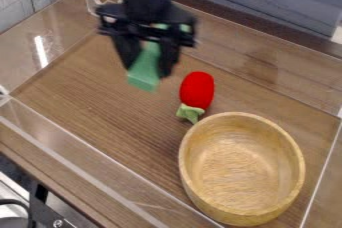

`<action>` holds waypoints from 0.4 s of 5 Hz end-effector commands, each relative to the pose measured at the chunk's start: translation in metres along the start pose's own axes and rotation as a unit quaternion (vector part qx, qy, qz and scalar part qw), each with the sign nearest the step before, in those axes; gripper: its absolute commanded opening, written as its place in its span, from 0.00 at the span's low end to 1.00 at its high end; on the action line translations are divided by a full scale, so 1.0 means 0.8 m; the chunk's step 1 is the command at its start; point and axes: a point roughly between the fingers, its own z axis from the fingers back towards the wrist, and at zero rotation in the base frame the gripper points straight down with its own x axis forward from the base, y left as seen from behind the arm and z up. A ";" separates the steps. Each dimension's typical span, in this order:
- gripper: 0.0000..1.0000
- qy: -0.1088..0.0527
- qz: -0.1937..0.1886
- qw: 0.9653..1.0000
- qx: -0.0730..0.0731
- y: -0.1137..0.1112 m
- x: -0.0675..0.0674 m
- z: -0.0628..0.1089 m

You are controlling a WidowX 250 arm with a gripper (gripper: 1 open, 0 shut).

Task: Remove the green block from the brown bowl and put it on the table

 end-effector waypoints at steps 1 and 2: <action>0.00 -0.034 0.006 0.999 -0.001 0.005 0.009 0.008; 0.00 -0.041 -0.002 0.999 0.006 0.024 0.019 0.004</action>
